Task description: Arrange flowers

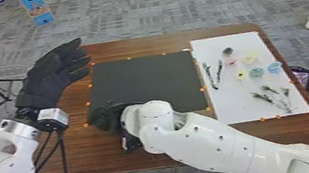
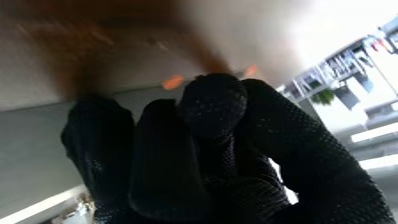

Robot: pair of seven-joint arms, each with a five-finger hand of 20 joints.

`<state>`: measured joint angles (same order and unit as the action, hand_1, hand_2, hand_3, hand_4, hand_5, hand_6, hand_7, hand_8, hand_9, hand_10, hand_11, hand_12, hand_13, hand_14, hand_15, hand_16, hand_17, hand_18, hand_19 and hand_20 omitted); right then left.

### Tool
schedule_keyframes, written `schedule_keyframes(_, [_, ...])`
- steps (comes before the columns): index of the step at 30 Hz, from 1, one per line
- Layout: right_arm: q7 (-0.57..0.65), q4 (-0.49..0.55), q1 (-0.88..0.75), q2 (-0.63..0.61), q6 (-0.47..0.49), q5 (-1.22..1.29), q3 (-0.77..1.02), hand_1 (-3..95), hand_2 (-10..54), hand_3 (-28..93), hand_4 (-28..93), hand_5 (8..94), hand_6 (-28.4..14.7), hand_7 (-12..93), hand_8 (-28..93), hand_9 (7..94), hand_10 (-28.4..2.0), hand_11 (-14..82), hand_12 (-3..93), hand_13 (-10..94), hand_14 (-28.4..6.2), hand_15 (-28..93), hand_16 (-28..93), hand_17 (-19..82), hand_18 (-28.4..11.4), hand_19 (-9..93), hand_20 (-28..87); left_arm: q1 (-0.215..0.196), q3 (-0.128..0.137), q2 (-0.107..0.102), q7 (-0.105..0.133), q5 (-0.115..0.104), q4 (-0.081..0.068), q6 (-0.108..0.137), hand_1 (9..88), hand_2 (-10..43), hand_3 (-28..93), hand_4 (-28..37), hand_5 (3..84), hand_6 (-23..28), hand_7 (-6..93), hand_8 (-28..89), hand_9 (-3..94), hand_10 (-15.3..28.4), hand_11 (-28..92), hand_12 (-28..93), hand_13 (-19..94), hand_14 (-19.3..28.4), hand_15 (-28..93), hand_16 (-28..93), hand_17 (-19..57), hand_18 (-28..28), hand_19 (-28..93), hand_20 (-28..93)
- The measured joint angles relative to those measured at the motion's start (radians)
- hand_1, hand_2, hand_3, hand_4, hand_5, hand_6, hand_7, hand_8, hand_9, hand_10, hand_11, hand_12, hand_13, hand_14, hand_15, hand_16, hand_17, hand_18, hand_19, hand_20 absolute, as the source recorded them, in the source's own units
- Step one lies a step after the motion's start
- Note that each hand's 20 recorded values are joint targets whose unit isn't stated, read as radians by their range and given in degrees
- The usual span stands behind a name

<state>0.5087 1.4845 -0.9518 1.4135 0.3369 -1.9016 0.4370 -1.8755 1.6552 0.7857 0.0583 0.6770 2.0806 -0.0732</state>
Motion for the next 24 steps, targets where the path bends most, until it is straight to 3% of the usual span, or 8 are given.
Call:
schedule_keyframes(5, [0.022, -0.025, 0.028, 0.023, 0.027, -0.002, -0.008, 18.6, 25.7, 93, 4, 31.3, -2.1, 14, -13, 85.5, -9.1, 60.5, 37.5, 85, -5.9, 85, 41, 58, -22.6, 93, 74, 0.002, -0.001, 0.0, -0.001, 0.0, -0.001, -0.001, 24.3, -6.1, 70, -28.3, 30.4, 2.7, 20.5, -10, 28.8, 12.5, 25, 18, 24, 14.5, 29, 1, -9.1, 22.4, 45, 9])
schedule_keyframes(8, [0.028, -0.025, 0.04, 0.029, 0.064, -0.012, -0.008, 18.4, 25.8, 93, 4, 32.0, -2.2, 14, -12, 85.4, -9.1, 60.8, 37.0, 85, -5.9, 85, 41, 58, -22.6, 93, 74, -0.012, 0.014, 0.001, 0.001, 0.0, 0.005, 0.001, 24.3, -6.2, 70, -28.2, 30.4, 2.7, 20.4, -10, 28.8, 12.5, 25, 18, 24, 14.5, 29, 1, -9.2, 22.5, 45, 9])
schedule_keyframes(13, [0.005, -0.004, 0.085, 0.012, 0.124, -0.029, -0.046, 17.8, 25.9, 93, 4, 32.8, -2.4, 14, -12, 85.5, -9.2, 60.9, 36.6, 85, -5.8, 85, 42, 58, -22.6, 93, 74, -0.091, 0.091, 0.008, 0.016, 0.002, 0.045, 0.014, 24.2, -6.3, 70, -28.3, 30.3, 2.7, 20.6, -10, 28.8, 12.4, 25, 18, 24, 14.5, 29, 1, -9.1, 22.4, 45, 9])
schedule_keyframes(16, [-0.029, 0.027, 0.116, -0.022, 0.13, -0.031, -0.088, 17.6, 26.0, 93, 4, 33.4, -2.5, 14, -12, 85.6, -9.2, 60.9, 36.5, 85, -5.9, 85, 42, 58, -22.7, 93, 74, -0.137, 0.119, 0.011, 0.029, 0.002, 0.063, 0.026, 24.3, -6.2, 70, -28.3, 30.4, 2.7, 20.6, -10, 28.8, 12.4, 25, 18, 24, 14.5, 29, 1, -9.2, 22.5, 45, 9])
schedule_keyframes(24, [-0.087, 0.084, 0.132, -0.108, 0.135, -0.031, -0.104, 17.3, 26.3, 93, 3, 35.9, -1.1, 15, -13, 85.9, -9.2, 61.0, 36.3, 85, -5.5, 85, 41, 58, -22.8, 93, 74, -0.173, 0.13, 0.022, 0.034, 0.003, 0.068, 0.039, 24.3, -6.2, 70, -28.3, 30.3, 2.7, 20.6, -10, 28.8, 12.4, 24, 18, 24, 14.4, 29, 1, -9.2, 22.4, 45, 9])
